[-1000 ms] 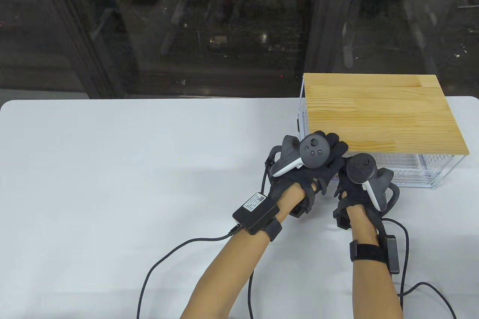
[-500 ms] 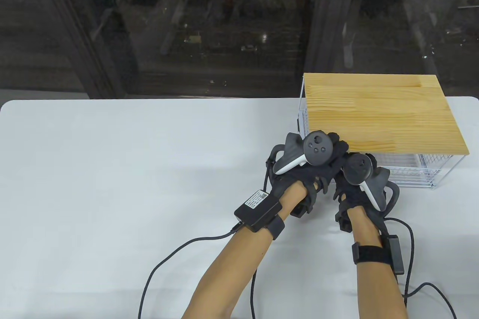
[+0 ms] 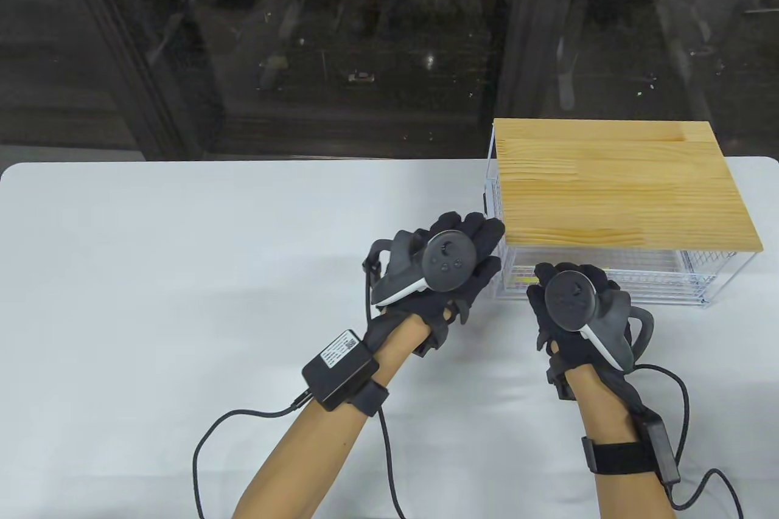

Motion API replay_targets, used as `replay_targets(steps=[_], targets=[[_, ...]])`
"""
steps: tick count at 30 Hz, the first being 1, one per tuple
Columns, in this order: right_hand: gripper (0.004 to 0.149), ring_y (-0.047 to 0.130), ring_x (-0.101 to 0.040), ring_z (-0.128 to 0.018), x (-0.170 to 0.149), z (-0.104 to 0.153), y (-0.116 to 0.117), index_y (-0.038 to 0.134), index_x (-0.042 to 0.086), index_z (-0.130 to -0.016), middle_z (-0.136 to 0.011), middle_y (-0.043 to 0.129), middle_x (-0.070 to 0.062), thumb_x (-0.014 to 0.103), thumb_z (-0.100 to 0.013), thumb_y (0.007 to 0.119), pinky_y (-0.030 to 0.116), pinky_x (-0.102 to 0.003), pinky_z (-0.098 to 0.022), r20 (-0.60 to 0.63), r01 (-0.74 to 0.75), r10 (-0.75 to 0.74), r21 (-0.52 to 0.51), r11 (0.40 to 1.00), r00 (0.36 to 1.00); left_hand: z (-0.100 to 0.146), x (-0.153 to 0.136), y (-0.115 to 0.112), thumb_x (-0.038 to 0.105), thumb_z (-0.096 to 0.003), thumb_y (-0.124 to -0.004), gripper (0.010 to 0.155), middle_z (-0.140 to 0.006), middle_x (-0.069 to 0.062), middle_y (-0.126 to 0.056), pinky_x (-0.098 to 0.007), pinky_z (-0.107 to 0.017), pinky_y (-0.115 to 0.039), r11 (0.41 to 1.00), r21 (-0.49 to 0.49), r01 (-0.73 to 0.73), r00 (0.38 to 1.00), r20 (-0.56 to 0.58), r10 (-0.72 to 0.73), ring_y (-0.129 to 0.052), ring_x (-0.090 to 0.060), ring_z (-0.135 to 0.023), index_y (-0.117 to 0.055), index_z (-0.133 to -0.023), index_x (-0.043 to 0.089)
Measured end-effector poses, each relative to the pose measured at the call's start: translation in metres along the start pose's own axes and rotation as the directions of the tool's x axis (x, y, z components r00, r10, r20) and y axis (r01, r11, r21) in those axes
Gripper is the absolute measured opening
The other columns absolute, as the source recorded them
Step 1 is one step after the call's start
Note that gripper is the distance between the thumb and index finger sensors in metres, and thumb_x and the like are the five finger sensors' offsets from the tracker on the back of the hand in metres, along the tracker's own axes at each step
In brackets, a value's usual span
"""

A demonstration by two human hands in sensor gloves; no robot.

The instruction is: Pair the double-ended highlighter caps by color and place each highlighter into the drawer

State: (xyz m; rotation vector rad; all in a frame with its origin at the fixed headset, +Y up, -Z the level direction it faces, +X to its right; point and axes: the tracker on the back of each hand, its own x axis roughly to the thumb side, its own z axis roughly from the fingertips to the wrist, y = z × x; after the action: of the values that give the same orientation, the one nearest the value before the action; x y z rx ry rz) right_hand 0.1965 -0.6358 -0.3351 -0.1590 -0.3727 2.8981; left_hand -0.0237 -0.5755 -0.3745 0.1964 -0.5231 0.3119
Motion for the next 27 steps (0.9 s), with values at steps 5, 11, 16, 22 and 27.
replay_targets(steps=[5, 11, 16, 22, 27], targets=[[0.049, 0.086, -0.04, -0.077, 0.036, 0.012, -0.012, 0.091, 0.025, -0.087, -0.089, 0.093, -0.008, 0.048, -0.046, 0.079, 0.069, -0.057, -0.057, 0.105, 0.032, -0.029, -0.031, 0.999, 0.994, 0.042, -0.038, 0.018, 0.057, -0.0441, -0.063, 0.065, -0.11, 0.005, -0.077, -0.064, -0.06, -0.067, 1.0, 0.001, 0.023, 0.998, -0.064, -0.023, -0.07, -0.034, -0.1, -0.069, -0.105, 0.034], [0.049, 0.088, -0.038, -0.069, 0.076, 0.028, -0.007, 0.094, 0.024, -0.084, -0.082, 0.097, -0.007, 0.051, -0.046, 0.079, 0.072, -0.055, -0.055, 0.225, 0.031, -0.023, -0.034, 0.999, 0.974, 0.091, -0.082, 0.022, 0.057, -0.0443, -0.064, 0.065, -0.11, 0.004, -0.078, -0.065, -0.059, -0.067, 0.999, -0.009, 0.054, 0.989, -0.137, -0.055, -0.07, -0.035, -0.1, -0.071, -0.104, 0.033], [0.049, 0.082, -0.04, -0.082, 0.091, 0.036, 0.015, 0.093, 0.026, -0.085, -0.086, 0.096, -0.006, 0.051, -0.046, 0.078, 0.068, -0.059, -0.059, 0.28, 0.0, 0.001, -0.003, 1.0, 0.96, 0.126, -0.117, 0.016, 0.058, -0.0439, -0.064, 0.065, -0.111, 0.006, -0.077, -0.065, -0.06, -0.067, 0.988, 0.012, 0.152, 0.971, -0.187, -0.147, -0.07, -0.035, -0.1, -0.068, -0.105, 0.037], [0.048, 0.078, -0.04, -0.088, 0.08, 0.03, 0.05, 0.092, 0.028, -0.086, -0.09, 0.094, -0.004, 0.051, -0.046, 0.077, 0.064, -0.062, -0.062, 0.286, -0.077, 0.081, -0.025, 0.997, 0.955, 0.151, -0.157, -0.008, 0.057, -0.0439, -0.065, 0.065, -0.11, 0.006, -0.077, -0.065, -0.06, -0.067, 0.995, -0.004, 0.104, 0.967, -0.234, -0.102, -0.07, -0.035, -0.1, -0.068, -0.105, 0.037], [0.048, 0.078, -0.04, -0.089, 0.066, 0.033, 0.058, 0.092, 0.027, -0.086, -0.09, 0.093, -0.005, 0.051, -0.046, 0.077, 0.064, -0.062, -0.062, 0.262, -0.144, 0.154, -0.06, 0.988, 0.953, 0.155, -0.169, -0.013, 0.057, -0.044, -0.065, 0.065, -0.111, 0.005, -0.077, -0.065, -0.059, -0.067, 0.998, -0.008, 0.069, 0.966, -0.25, -0.069, -0.07, -0.035, -0.1, -0.067, -0.105, 0.037]])
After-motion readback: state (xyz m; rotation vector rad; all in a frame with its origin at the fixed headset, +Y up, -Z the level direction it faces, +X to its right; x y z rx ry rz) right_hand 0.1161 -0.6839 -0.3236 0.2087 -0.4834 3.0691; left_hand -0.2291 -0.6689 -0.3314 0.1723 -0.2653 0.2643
